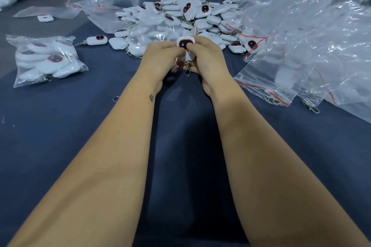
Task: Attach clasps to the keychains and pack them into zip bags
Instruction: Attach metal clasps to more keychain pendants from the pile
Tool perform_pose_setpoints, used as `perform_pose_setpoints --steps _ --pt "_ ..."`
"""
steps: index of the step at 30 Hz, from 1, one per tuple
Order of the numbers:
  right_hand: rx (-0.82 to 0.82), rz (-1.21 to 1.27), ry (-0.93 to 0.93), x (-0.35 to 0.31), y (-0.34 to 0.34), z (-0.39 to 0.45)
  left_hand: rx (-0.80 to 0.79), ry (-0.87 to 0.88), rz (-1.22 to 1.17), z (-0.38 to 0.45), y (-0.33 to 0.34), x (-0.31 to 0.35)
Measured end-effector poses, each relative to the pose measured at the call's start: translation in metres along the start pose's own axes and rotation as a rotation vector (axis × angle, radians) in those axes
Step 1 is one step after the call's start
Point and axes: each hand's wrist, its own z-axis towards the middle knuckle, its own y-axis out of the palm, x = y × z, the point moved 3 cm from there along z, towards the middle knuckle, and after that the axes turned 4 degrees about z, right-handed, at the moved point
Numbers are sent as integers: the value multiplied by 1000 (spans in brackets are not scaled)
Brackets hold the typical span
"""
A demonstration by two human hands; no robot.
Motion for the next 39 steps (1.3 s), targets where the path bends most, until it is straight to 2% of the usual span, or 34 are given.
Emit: perform_pose_setpoints --steps 7,18,28,32,35,37,39 --pt "6 0 -3 0 -2 1 40 15 102 3 11 -5" --pt "-2 -12 3 -1 0 -1 32 13 -44 -4 10 3" --pt "-26 -40 17 -4 2 -5 80 47 38 -3 4 2" --pt "9 -67 7 -4 2 -5 111 43 163 -3 5 3" --pt "93 -90 4 0 3 -3 148 -59 200 1 1 0" --pt "182 -48 -9 0 0 -2 137 -34 401 2 -1 -2" --pt "230 25 -34 0 -5 0 156 72 661 1 -2 -3"
